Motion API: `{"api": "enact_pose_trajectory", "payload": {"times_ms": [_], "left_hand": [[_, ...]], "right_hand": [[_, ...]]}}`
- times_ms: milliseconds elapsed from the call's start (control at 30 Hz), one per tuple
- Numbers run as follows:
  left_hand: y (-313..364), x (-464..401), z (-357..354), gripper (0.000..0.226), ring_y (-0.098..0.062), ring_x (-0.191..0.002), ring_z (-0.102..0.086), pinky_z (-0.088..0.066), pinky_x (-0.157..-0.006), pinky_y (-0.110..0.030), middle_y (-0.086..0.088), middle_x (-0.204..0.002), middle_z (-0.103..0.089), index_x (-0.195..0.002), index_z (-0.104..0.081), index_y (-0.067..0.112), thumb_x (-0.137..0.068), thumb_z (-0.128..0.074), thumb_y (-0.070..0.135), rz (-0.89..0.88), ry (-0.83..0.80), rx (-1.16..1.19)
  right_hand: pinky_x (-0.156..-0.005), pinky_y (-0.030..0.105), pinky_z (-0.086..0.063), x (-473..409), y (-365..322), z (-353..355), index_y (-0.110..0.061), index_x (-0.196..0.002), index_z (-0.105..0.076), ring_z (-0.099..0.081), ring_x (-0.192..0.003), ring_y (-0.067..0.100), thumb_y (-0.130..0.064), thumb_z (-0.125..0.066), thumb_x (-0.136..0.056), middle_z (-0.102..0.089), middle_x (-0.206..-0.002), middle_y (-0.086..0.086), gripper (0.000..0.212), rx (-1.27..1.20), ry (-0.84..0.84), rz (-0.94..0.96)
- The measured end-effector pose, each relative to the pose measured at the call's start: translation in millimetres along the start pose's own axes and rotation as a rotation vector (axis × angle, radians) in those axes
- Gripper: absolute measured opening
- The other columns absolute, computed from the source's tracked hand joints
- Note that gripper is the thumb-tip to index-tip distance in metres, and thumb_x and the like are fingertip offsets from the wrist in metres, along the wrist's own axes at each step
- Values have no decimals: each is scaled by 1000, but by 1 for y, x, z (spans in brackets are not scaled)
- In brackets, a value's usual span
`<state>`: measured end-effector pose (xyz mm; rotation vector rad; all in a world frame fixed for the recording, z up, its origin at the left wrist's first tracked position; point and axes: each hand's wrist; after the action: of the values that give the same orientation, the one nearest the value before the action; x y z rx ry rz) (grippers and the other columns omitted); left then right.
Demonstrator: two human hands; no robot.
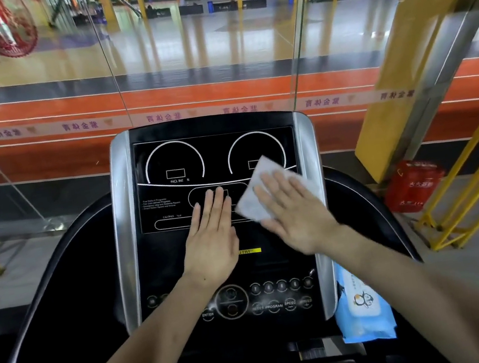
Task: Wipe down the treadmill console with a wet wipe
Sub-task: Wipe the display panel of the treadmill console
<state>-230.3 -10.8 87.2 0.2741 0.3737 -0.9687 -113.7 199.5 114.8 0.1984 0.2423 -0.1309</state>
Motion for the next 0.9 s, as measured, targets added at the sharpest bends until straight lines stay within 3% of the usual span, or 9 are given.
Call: {"api": "enact_pose_trajectory", "payload": {"times_ms": [167, 333, 433, 700, 900], "left_hand": [[2, -2, -3, 63, -24, -160, 5, -13, -129, -51, -13, -173, -1, -163, -16, 4, -107, -33, 29, 38, 13, -1], [5, -3, -1, 64, -24, -160, 7, -13, -129, -51, -12, -173, -1, -163, -16, 5, -105, -24, 32, 49, 13, -28], [2, -5, 2, 63, -25, -160, 8, -12, -129, -51, -11, -174, 0, -163, -17, 5, -106, -28, 30, 56, 15, -31], [-10, -9, 2, 64, -24, -160, 8, -12, -129, -51, -11, -174, 0, -163, -17, 5, -106, -29, 32, 67, 23, -43], [-12, -25, 6, 64, -24, -160, 10, -9, -130, -50, -11, -174, 1, -163, -15, 5, -106, -27, 31, 6, 34, -31]], "right_hand": [[-126, 49, -8, 15, -4, -13, -20, -162, 3, 14, -156, 24, -61, -19, -106, 10, -170, 5, 73, -7, -32, 77], [-126, 42, 10, -61, 22, 30, -23, -159, 19, 30, -151, 18, -63, -3, -102, 26, -166, 4, 73, -79, 1, -162], [-126, 44, 10, -79, 22, 36, -19, -159, 19, 31, -151, 20, -64, -3, -102, 27, -166, 7, 75, -74, 30, -210], [-126, 46, 9, -17, -34, -8, -11, -159, 17, 29, -151, 25, -63, -17, -105, 27, -165, 12, 82, -201, 45, -284], [-125, 41, 12, -77, -21, 24, -8, -158, 17, 28, -152, 23, -63, -12, -103, 24, -166, 12, 83, -336, 134, -476]]}}
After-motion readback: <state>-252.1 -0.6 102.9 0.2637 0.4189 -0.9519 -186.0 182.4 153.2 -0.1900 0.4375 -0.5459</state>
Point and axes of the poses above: each hand's wrist, its own x-axis away from the middle knuckle, its own z-axis out of the back of the hand, y = z × x
